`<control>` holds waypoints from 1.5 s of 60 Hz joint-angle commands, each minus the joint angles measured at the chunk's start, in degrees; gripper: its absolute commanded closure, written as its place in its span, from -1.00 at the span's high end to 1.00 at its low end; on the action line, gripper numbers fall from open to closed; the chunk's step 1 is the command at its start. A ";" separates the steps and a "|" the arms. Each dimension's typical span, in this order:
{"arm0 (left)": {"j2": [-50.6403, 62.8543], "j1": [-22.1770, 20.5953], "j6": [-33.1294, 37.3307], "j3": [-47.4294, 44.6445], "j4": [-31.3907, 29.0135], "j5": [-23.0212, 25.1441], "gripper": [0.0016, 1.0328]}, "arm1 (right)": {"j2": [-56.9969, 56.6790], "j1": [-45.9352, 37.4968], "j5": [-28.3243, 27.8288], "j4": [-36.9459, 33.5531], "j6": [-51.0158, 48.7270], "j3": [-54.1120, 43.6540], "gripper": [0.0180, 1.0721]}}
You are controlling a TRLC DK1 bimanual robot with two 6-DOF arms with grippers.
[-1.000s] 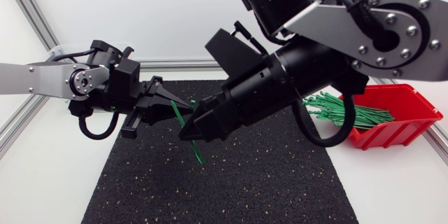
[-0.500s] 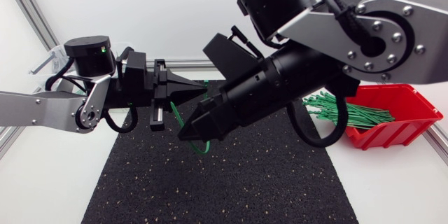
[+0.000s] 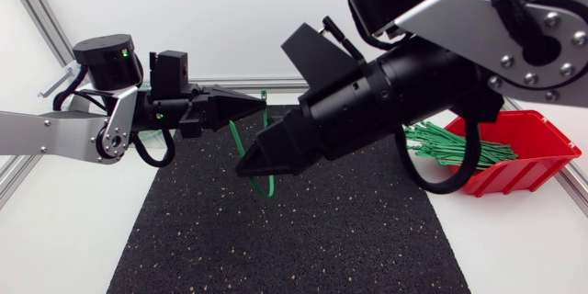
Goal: Take a green cable tie from the red box, thread the tail through the head to close it, then place it in the transparent bin on the left.
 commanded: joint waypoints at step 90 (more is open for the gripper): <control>-8.96 -4.41 -16.35 -1.22 1.71 5.53 -0.94 | -5.32 -4.78 -13.43 2.27 53.79 4.49 -0.89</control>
